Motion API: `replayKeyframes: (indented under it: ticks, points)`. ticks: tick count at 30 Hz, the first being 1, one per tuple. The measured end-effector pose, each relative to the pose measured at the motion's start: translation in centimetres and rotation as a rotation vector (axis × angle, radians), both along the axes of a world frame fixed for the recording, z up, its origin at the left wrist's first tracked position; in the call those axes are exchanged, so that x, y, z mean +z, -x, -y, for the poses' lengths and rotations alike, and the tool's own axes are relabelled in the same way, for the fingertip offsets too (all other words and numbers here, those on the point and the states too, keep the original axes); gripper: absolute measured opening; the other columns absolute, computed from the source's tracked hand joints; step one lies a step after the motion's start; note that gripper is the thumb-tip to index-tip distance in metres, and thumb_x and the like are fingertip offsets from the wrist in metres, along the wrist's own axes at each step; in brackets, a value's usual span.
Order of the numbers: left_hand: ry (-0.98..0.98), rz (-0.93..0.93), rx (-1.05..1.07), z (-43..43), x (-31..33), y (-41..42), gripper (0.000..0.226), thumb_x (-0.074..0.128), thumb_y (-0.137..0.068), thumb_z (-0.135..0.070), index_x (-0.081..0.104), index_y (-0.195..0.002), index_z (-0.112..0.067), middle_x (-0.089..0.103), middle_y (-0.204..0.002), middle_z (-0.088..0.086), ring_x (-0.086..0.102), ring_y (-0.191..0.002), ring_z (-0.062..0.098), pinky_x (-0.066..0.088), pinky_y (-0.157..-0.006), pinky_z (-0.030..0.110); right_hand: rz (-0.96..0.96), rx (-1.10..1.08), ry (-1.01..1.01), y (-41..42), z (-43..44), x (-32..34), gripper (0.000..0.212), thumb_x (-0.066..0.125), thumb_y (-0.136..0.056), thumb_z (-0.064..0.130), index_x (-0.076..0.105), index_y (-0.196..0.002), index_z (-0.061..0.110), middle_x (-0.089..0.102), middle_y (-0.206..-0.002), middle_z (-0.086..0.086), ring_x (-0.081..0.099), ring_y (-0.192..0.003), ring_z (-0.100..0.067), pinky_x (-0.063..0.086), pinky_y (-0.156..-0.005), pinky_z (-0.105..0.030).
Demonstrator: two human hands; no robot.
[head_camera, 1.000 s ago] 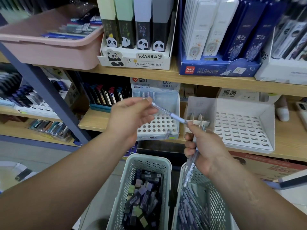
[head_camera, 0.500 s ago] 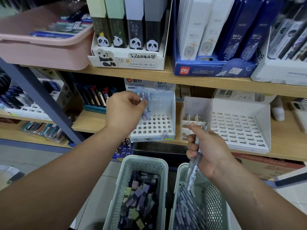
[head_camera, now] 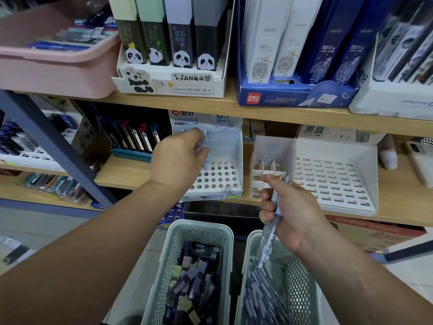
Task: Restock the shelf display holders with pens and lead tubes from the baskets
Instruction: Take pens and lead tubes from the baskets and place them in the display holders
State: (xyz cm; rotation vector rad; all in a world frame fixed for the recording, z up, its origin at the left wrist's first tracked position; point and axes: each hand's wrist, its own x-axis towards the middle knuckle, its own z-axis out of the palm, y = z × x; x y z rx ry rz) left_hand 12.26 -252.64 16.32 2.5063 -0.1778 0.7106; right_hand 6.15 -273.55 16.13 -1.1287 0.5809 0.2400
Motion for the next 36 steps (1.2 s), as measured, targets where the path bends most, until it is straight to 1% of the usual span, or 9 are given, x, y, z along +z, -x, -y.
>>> replayKeyframes:
  ticks: [7, 11, 13, 15, 17, 19, 23, 26, 36]
  points:
    - [-0.210, -0.101, 0.018, 0.3, 0.0, 0.1, 0.039, 0.070, -0.090, -0.036, 0.069, -0.125, -0.019, 0.074, -0.090, 0.009, 0.069, -0.085, 0.035, 0.057, -0.072, 0.043, 0.002, -0.004, -0.040, -0.1, 0.3, 0.2, 0.016, 0.063, -0.098, 0.015, 0.067, -0.112, 0.009, 0.052, -0.065, -0.005, 0.038, -0.048, -0.012, 0.032, -0.039, -0.023]
    - [-0.107, -0.067, -0.007, 0.6, 0.7, 1.0, 0.024, 0.069, -0.091, -0.037, 0.070, -0.105, -0.017, 0.069, -0.073, 0.002, 0.067, -0.071, 0.028, 0.055, -0.065, 0.038, 0.054, 0.002, -0.145, 0.1, 0.3, 0.8, 0.015, 0.059, -0.101, 0.018, 0.069, -0.096, 0.007, 0.055, -0.068, -0.005, 0.044, -0.051, -0.012, 0.040, -0.044, -0.024]
    - [0.077, -0.257, -0.139, 1.5, 0.9, 2.1, 0.021, 0.068, -0.091, -0.043, 0.070, -0.085, -0.023, 0.064, -0.063, -0.008, 0.064, -0.062, 0.013, 0.054, -0.063, 0.033, 0.083, -0.038, -0.177, 0.1, 0.2, 1.1, 0.023, 0.057, -0.102, 0.022, 0.070, -0.090, 0.008, 0.060, -0.068, -0.004, 0.051, -0.052, -0.013, 0.047, -0.048, -0.025]
    - [0.259, -0.630, -0.306, 2.8, 0.9, 3.5, 0.028, 0.065, -0.092, -0.051, 0.070, -0.079, -0.027, 0.068, -0.066, -0.009, 0.064, -0.060, 0.004, 0.049, -0.060, 0.027, 0.115, -0.084, -0.198, 0.0, 0.2, 1.3, 0.024, 0.055, -0.103, 0.024, 0.070, -0.092, 0.008, 0.065, -0.071, -0.004, 0.060, -0.056, -0.014, 0.052, -0.052, -0.027]
    - [0.361, -0.933, -0.440, 3.9, 0.5, 5.0, 0.027, 0.065, -0.093, -0.050, 0.072, -0.081, -0.026, 0.073, -0.074, -0.007, 0.069, -0.065, 0.006, 0.049, -0.060, 0.027, 0.151, -0.110, -0.219, -0.1, 0.1, 1.6, 0.025, 0.053, -0.104, 0.025, 0.069, -0.093, 0.009, 0.068, -0.074, -0.005, 0.066, -0.061, -0.015, 0.056, -0.056, -0.028]
    - [0.464, -1.036, -0.524, 4.3, 0.1, 5.9, 0.019, 0.070, -0.093, -0.035, 0.073, -0.083, -0.020, 0.072, -0.073, -0.006, 0.071, -0.067, 0.013, 0.052, -0.060, 0.030, 0.177, -0.119, -0.230, -0.1, 0.0, 1.7, 0.026, 0.052, -0.105, 0.026, 0.067, -0.092, 0.010, 0.071, -0.077, -0.007, 0.069, -0.066, -0.016, 0.058, -0.061, -0.028]
    - [0.703, -1.076, -0.563, 3.9, 0.5, 6.3, 0.011, 0.074, -0.090, -0.014, 0.073, -0.094, -0.003, 0.071, -0.075, 0.005, 0.066, -0.064, 0.015, 0.053, -0.061, 0.033, 0.179, -0.093, -0.183, 0.1, -0.3, 1.8, 0.027, 0.050, -0.106, 0.028, 0.068, -0.095, 0.011, 0.074, -0.082, -0.008, 0.073, -0.074, -0.019, 0.059, -0.070, -0.030]
    - [0.722, -1.051, -0.519, 3.5, 0.8, 6.4, 0.012, 0.074, -0.089, -0.011, 0.072, -0.096, -0.002, 0.069, -0.076, 0.008, 0.065, -0.061, 0.015, 0.054, -0.060, 0.030, 0.143, -0.067, -0.067, 0.4, -0.3, 1.8, 0.031, 0.050, -0.106, 0.033, 0.069, -0.102, 0.010, 0.075, -0.085, -0.009, 0.074, -0.077, -0.020, 0.058, -0.072, -0.036]
    - [0.935, -0.950, -0.293, 2.0, 0.6, 6.7, 0.008, 0.073, -0.087, -0.001, 0.071, -0.094, -0.003, 0.072, -0.072, 0.012, 0.071, -0.063, 0.022, 0.059, -0.057, 0.028, 0.018, -0.013, 0.142, 0.6, -0.9, 1.3, 0.032, 0.050, -0.105, 0.041, 0.066, -0.100, 0.013, 0.068, -0.061, -0.001, 0.065, -0.052, -0.015, 0.054, -0.051, -0.031]
